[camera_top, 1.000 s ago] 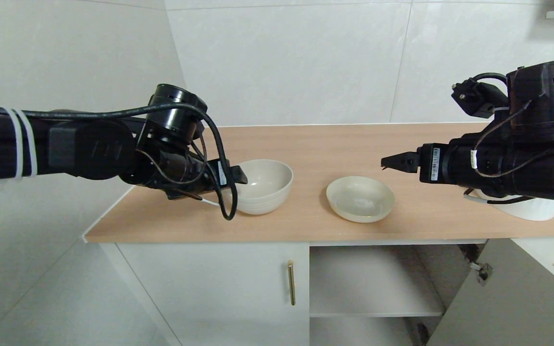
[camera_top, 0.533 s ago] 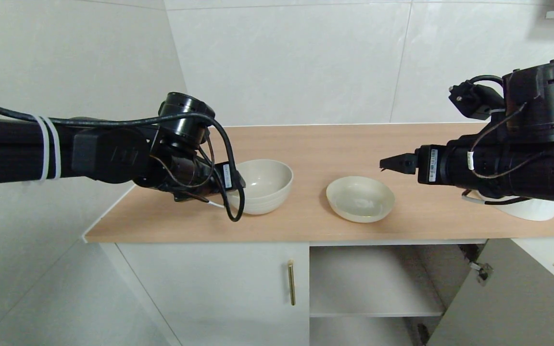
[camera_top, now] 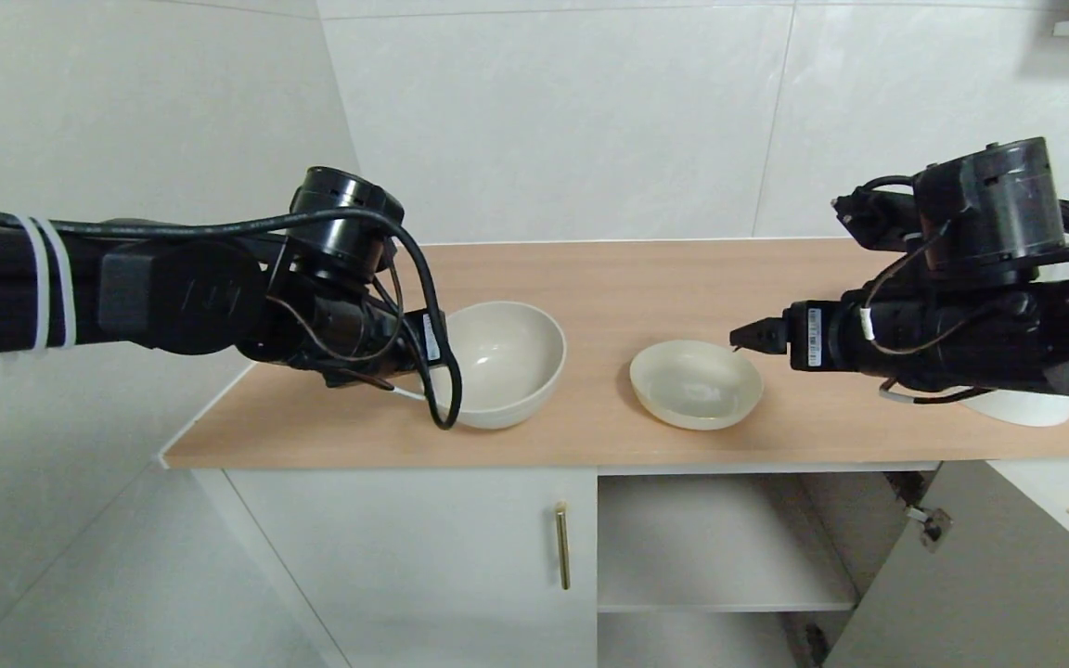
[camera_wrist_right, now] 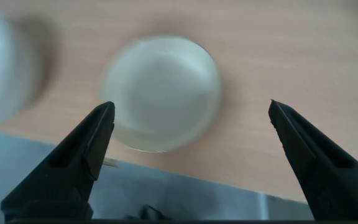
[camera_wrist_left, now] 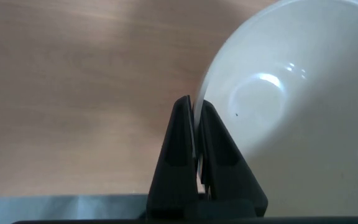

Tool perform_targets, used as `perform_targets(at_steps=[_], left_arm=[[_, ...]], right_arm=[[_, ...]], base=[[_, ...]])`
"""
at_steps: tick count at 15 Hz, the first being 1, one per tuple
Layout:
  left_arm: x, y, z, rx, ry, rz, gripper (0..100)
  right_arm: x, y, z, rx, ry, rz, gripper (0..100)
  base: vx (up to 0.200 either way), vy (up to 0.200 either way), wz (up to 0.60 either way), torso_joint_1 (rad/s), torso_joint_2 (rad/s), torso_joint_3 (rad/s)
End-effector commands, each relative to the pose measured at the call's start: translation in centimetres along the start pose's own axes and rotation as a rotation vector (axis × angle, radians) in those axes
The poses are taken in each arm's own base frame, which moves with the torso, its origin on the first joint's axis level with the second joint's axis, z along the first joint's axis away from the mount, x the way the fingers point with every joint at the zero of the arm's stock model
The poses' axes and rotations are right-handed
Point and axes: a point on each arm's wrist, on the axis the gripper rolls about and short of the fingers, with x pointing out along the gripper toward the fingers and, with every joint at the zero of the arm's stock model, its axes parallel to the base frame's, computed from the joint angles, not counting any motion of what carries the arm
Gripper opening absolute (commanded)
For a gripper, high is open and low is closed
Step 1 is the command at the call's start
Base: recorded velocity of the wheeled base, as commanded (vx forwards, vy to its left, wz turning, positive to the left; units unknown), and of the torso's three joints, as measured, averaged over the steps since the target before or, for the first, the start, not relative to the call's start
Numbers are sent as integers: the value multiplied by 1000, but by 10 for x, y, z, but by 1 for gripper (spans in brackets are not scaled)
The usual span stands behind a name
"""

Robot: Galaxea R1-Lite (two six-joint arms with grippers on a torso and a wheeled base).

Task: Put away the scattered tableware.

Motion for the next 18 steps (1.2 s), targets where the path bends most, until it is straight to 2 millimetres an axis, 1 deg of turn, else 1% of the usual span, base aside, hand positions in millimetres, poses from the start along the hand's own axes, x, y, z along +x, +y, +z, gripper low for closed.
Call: perform_targets(at_steps=[1,2,4,6,10,11,12,16,18], left_arm=[[-17,0,2,-2,-34,-7,0],[-25,1,4,-5,-48,-12,0],[-47,3,8,-14,-90,-35,0],[-59,2,8,-12,-105,-52,0],[-62,2,7,-11,-108,-57,0],[-62,2,7,-11,-108,-57,0],[-62,2,8,-11,-110,-57,0],[-65,2,8,-12,-114,-61,0],[-66,2,9,-14,-117,-63,0]], right_arm=[[23,3,-3,-16,61,-67,100],[27,3,-4,-18,73,-79,100],[38,3,-9,-15,99,-92,100],[49,0,-12,-15,117,-112,100],[69,-4,-18,-12,147,-142,100],[75,-9,-18,-5,152,-154,100],[78,-10,-16,4,147,-157,100],[93,-13,-20,42,162,-170,100],[95,-12,-19,46,159,-171,100]], base=[[0,0,0,0,0,0],[0,0,0,0,0,0],[0,0,0,0,0,0],[0,0,0,0,0,0],[0,0,0,0,0,0],[0,0,0,0,0,0],[0,0,0,0,0,0],[0,0,0,0,0,0],[0,0,0,0,0,0]])
